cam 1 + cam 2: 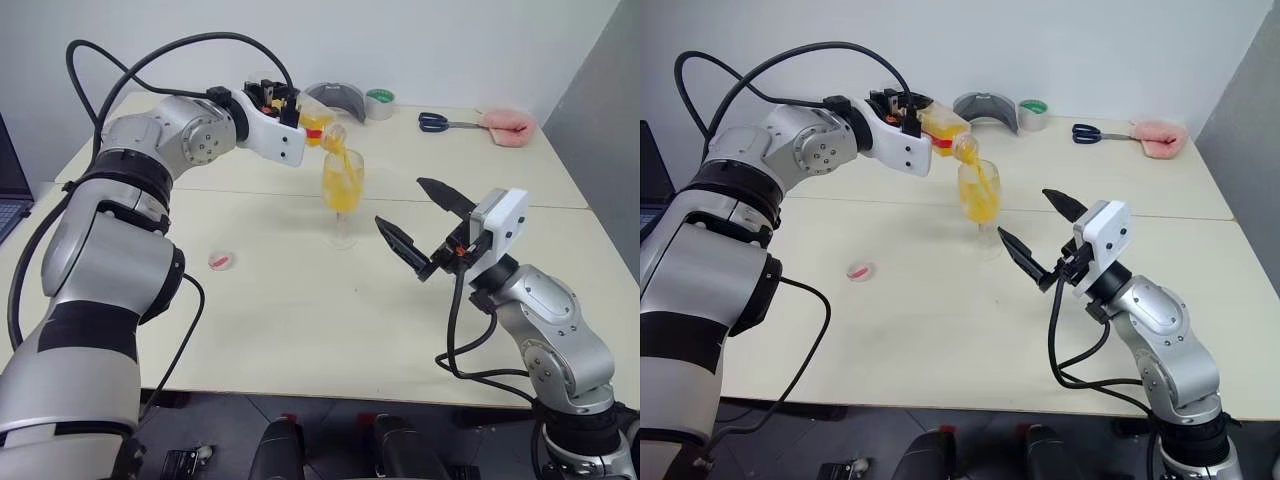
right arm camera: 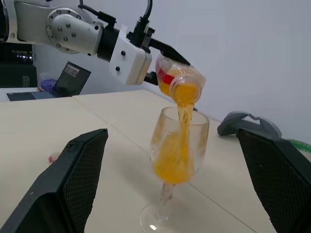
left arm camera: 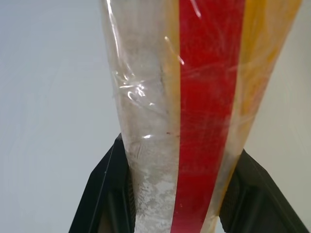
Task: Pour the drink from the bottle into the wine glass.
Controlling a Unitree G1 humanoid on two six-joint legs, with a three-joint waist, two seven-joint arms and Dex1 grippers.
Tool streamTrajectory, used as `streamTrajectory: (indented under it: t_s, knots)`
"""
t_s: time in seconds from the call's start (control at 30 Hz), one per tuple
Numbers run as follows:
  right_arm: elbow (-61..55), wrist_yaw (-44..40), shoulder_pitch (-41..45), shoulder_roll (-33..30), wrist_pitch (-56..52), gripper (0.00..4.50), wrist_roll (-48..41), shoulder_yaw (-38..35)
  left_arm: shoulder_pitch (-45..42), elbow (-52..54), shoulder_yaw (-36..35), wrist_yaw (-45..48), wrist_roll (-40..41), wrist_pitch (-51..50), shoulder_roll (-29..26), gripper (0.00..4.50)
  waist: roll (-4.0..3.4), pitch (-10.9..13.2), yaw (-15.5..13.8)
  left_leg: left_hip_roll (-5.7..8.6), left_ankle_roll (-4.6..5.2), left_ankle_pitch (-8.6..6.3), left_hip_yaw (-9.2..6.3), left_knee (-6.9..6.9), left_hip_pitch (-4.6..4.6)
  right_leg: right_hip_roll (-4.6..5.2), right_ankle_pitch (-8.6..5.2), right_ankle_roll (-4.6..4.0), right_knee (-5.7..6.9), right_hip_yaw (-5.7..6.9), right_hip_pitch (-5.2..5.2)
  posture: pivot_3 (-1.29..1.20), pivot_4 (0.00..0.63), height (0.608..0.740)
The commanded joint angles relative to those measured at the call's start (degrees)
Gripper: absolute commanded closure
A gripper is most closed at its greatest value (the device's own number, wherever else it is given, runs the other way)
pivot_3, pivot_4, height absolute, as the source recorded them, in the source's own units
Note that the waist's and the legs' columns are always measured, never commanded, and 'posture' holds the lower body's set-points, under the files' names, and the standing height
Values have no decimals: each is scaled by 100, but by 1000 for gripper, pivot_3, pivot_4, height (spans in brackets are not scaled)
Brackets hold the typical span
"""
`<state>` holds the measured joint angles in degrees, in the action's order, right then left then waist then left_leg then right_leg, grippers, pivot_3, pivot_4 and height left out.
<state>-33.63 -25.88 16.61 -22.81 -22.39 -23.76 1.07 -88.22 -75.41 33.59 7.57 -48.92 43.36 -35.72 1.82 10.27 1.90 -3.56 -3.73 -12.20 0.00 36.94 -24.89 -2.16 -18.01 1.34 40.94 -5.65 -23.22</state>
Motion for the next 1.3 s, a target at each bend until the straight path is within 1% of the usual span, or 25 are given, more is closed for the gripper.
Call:
streamTrajectory:
  t_s: [0.03,0.4,0.57,0.63,0.77,0.97,1.07,1.2,1.3]
  knots:
    - [-157,52,70,16,60,0,8,-90,-358,1,31,-172,-46,14,-112,2829,0,0,0,0,0,0,0,0,0,0,0,0,0,0,0,0,150,740]
    - [-151,94,109,34,35,0,-3,-80,-442,-39,87,-248,-144,18,-91,2829,0,0,-1,0,0,0,1,1,0,1,0,0,2,0,0,0,150,740]
    - [-114,98,117,21,31,0,6,-75,-370,-52,-20,-107,0,29,-66,2829,0,0,-1,0,-1,0,1,1,0,1,0,0,2,0,0,0,150,740]
    - [-92,90,118,13,34,0,11,-80,-312,-65,-158,41,180,20,-41,2829,0,0,-1,0,-1,0,1,1,0,1,0,0,2,0,0,0,150,740]
    - [-63,67,141,-20,11,0,-21,-121,-150,-50,-579,495,732,-7,4,2829,0,0,0,0,-1,1,2,2,1,1,0,0,4,0,0,0,150,740]
    - [17,-11,188,-36,-10,0,-82,-108,77,75,-950,907,1260,39,-39,2829,0,0,1,0,-2,1,2,4,3,2,0,-1,7,0,0,0,150,740]
    - [69,-58,223,-29,-14,0,-101,-119,194,121,-1311,1254,1718,-24,-6,2829,0,0,1,0,-2,1,1,5,3,2,0,-1,10,1,0,0,150,740]
    - [171,-133,332,8,-45,0,-148,-73,478,274,-2165,1958,2803,-252,191,2829,0,0,-2,0,-2,1,2,7,3,3,1,-1,12,1,0,0,150,740]
    - [232,-219,430,30,-82,0,-197,-15,729,473,-2788,2285,3563,-744,375,2829,0,0,-1,0,-2,2,-1,9,3,4,1,-1,15,4,1,0,150,740]
